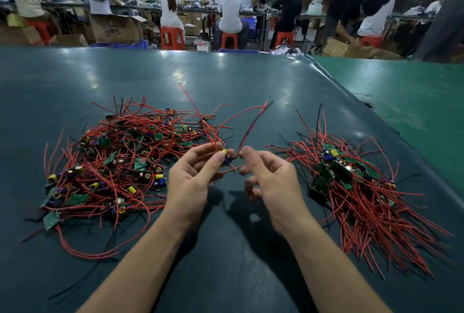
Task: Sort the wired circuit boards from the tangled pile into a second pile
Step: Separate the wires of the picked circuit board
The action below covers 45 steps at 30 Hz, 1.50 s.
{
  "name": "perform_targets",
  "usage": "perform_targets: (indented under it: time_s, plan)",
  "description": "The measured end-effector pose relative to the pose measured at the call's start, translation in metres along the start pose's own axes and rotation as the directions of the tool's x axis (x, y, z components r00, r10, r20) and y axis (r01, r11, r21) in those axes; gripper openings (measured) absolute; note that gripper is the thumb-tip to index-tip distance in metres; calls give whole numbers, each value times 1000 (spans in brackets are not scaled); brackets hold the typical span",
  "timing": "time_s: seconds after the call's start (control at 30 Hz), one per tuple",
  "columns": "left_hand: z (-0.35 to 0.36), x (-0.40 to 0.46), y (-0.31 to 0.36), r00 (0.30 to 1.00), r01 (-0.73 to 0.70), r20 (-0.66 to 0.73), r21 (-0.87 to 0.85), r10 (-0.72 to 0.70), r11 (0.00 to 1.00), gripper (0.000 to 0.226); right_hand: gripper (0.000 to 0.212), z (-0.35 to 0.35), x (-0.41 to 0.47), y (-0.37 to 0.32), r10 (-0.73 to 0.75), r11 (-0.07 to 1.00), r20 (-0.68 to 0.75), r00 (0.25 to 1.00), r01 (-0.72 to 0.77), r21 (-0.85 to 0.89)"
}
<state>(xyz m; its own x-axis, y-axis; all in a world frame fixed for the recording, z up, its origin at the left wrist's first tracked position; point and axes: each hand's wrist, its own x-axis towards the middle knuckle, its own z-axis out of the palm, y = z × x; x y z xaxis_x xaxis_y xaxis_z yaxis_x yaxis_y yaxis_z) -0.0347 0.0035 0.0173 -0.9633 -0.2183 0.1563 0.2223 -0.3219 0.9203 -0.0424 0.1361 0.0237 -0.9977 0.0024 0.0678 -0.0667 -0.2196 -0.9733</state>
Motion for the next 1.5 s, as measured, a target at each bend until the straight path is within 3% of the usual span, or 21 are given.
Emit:
perform_targets:
  time_s: [0.27, 0.47, 0.7, 0.97, 1.17, 1.5]
  plan:
    - [3, -6, -2, 997, -77, 36, 89, 74, 993, 28, 20, -1, 0, 2, -104, 992, -5, 995, 103, -70]
    - [4, -5, -4, 995, -96, -4, 54, 97, 994, 16, 16, -2, 3, 0, -78, 997, -95, 992, 77, -17]
    - [5, -5, -3, 994, -107, 14, -21, 107, 994, 24, 17, -4, 6, -1, -81, 993, -218, 973, 97, 62]
    - [2, -4, -2, 995, -99, 20, 57, 98, 993, 22, 23, -7, 9, -1, -46, 993, -234, 971, 71, 96]
    - [5, -6, -3, 997, -26, 80, 171, 13, 985, 20, 23, -14, 13, -2, 6, 991, -296, 955, 35, 133]
    - [3, -7, -4, 997, -77, 34, 188, 72, 979, 21, 24, -17, 14, -1, 18, 992, -316, 949, 22, 122]
